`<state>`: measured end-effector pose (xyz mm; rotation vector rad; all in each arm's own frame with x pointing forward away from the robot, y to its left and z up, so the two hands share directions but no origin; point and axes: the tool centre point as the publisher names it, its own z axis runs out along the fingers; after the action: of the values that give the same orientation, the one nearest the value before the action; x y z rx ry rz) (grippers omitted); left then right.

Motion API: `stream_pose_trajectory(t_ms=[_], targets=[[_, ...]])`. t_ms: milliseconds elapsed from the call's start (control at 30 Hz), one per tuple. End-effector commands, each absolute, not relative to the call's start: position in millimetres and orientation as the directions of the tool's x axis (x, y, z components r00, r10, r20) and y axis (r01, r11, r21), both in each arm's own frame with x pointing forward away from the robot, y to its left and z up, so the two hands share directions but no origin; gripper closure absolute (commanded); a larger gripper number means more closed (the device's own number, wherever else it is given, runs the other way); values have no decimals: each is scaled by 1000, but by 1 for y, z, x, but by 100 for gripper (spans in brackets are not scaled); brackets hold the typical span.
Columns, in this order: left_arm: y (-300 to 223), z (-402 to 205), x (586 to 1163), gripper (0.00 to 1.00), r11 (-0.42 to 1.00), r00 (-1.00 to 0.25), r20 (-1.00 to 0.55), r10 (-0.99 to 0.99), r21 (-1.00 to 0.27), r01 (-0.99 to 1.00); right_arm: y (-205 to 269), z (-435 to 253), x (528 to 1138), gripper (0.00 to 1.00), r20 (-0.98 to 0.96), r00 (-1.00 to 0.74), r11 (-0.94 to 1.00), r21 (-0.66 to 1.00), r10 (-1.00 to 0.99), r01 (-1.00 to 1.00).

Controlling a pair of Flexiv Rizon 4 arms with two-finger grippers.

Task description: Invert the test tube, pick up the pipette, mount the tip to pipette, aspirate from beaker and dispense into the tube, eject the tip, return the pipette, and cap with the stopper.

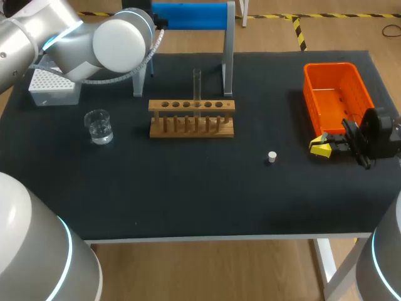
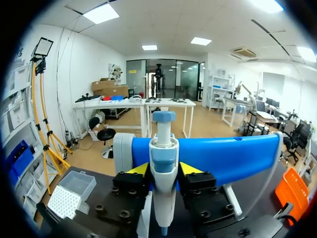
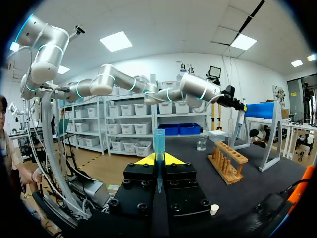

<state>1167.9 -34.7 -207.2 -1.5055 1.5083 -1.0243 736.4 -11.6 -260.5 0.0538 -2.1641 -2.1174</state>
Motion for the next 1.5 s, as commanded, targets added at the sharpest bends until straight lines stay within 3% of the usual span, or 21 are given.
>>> stream_pose_trajectory(t_ms=[33,700,1167,1500], targets=[[-34,-207,1170,100,-15,-25,27,-999,-918,-395,-12,-260,736,100,56,-993,26,998,-104,53],[-41,-155,1148,100,37,-24,-31,-999,-938,-343,-12,-260,736,100,56,-993,26,998,-104,53],[-56,-122,1083,100,118,-293,-9,-956,-927,-355,-12,-260,736,100,56,-993,26,998,-104,53],[-69,-109,998,100,89,-468,120,-875,-913,-399,-12,-260,736,100,56,-993,26,998,-104,53]])
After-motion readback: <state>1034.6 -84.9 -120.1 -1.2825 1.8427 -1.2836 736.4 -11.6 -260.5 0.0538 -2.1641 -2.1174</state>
